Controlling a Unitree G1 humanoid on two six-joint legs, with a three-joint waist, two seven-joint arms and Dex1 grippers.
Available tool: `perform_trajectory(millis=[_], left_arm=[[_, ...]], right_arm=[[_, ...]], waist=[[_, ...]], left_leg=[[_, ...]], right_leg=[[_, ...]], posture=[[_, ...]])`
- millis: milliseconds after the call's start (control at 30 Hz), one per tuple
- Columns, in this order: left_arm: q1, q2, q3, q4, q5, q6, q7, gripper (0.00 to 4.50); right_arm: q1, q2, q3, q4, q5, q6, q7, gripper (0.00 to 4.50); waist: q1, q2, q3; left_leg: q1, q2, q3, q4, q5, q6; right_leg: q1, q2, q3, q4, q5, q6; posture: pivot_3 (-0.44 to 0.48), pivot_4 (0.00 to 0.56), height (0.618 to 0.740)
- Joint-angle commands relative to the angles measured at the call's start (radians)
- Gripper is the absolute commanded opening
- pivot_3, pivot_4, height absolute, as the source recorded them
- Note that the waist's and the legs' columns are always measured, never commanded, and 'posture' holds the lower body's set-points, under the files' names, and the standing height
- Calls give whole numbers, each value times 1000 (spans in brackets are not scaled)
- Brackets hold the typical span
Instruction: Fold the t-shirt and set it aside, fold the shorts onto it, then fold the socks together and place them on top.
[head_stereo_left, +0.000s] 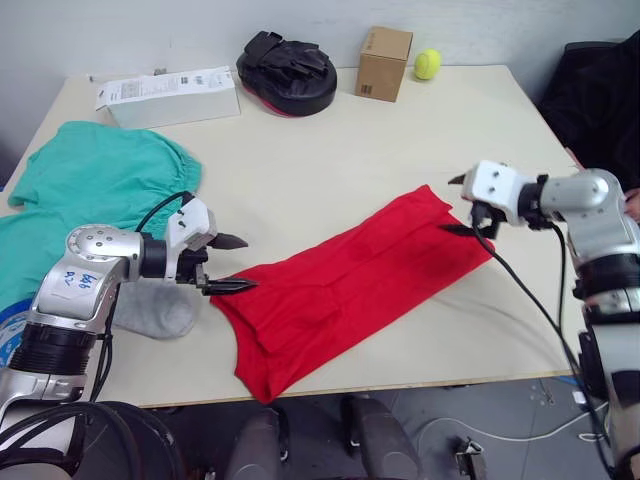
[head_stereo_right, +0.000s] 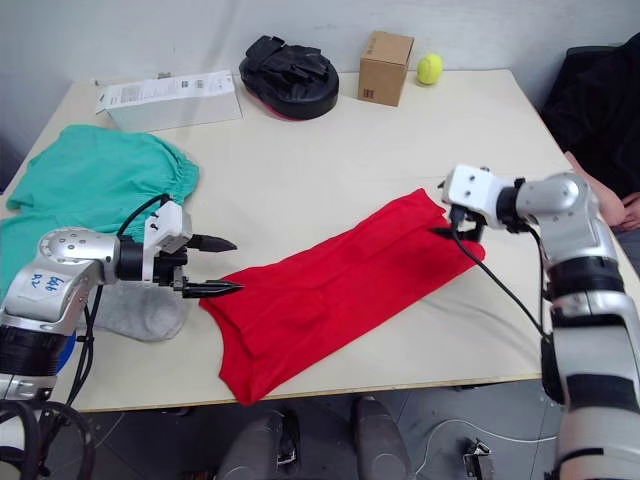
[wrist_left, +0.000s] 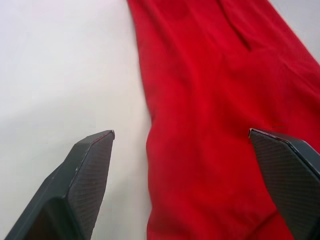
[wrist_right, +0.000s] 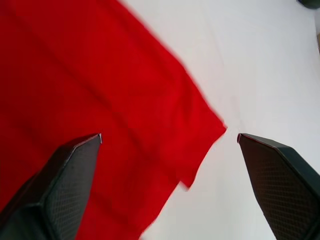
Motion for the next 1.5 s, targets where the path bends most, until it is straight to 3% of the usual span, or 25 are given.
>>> perform_trajectory(millis=[33, 167, 300, 767, 867, 1133, 1267, 1500], left_arm=[[-87, -6, -39, 92, 27, 24, -72, 4500], [-201, -50, -93, 228, 57, 79, -127, 4500], [-259, -75, -161, 324, 111, 87, -196, 4500], [-299, -127, -223, 435, 217, 75, -281, 4500], [-295, -139, -216, 446, 223, 68, -277, 3896], [-299, -144, -200, 461, 235, 60, -290, 1314], [-295, -143, -191, 463, 236, 60, -289, 15], [-275, -127, -177, 443, 227, 68, -290, 0]], right_arm=[[126, -105, -78, -169, 26, -116, -48, 4436], [300, -219, -115, -206, -27, -326, -143, 4436], [379, -273, -90, -149, -150, -496, -284, 4436], [217, -215, 99, 45, -514, -662, -666, 4436], [182, -195, 151, 96, -587, -663, -746, 4500], [98, -143, 252, 176, -658, -687, -843, 4500], [76, -115, 277, 194, -657, -696, -845, 3552], [36, -95, 316, 223, -678, -698, -879, 917]], waist=[[5, 0, 0], [7, 0, 0], [0, 0, 0], [-2, -1, 0], [-4, -4, -2], [-29, -11, -5], [-35, -14, -5], [-49, -14, -5]], left_leg=[[0, 0, 0, 0, 0, 0], [1, -1, 3, 2, 0, 3], [4, -1, 5, 3, 0, 4], [5, 1, 7, 5, 2, 1], [6, 1, 7, 6, 2, 1], [11, 1, 7, 5, 2, 1], [14, 4, 9, 5, 1, -1], [19, 8, 14, 3, 0, -4]], right_leg=[[0, 0, 0, 0, 0, 0], [0, 0, 0, 1, 0, 1], [1, 0, 2, 3, 1, 2], [-1, 3, 5, 8, 0, 0], [1, 3, 6, 8, 0, 0], [5, 3, 7, 9, -1, -1], [5, 7, 12, 11, -1, -1], [5, 12, 22, 15, -3, -4]], posture=[[0, 150, 740], [0, 150, 740], [0, 150, 740], [0, 150, 740], [0, 150, 740], [0, 150, 740], [0, 150, 740], [0, 150, 740]])
